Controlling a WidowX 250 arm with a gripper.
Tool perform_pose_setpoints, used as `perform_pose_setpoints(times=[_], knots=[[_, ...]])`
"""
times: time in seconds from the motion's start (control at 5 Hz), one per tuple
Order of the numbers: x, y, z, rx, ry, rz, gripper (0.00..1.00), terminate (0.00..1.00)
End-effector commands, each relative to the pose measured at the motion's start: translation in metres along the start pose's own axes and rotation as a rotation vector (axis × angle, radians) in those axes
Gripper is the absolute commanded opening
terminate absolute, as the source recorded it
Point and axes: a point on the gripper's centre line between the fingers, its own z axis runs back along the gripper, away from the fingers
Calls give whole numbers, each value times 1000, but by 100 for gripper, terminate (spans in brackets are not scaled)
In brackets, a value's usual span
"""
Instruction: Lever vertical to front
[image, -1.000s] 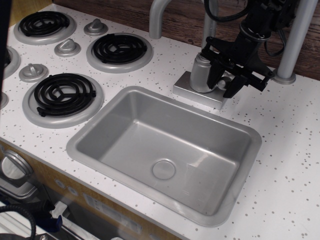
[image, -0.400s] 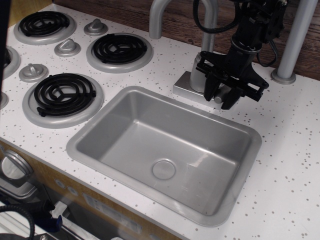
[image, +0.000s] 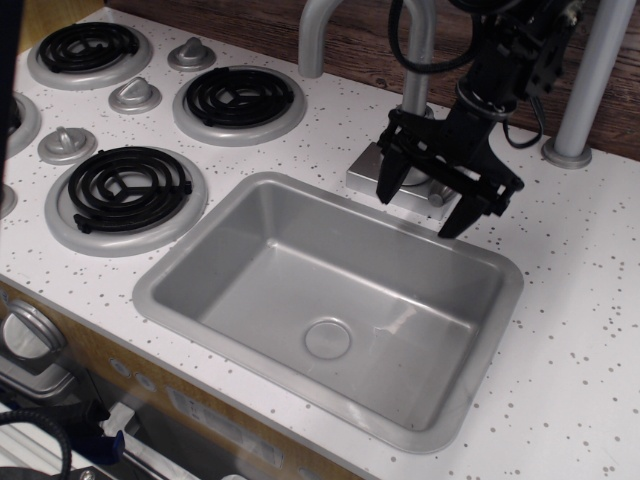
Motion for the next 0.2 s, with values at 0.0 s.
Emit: perform_pose_setpoints(times=[0.0], knots=[[-8,13,39,6,-95,44,100,100]])
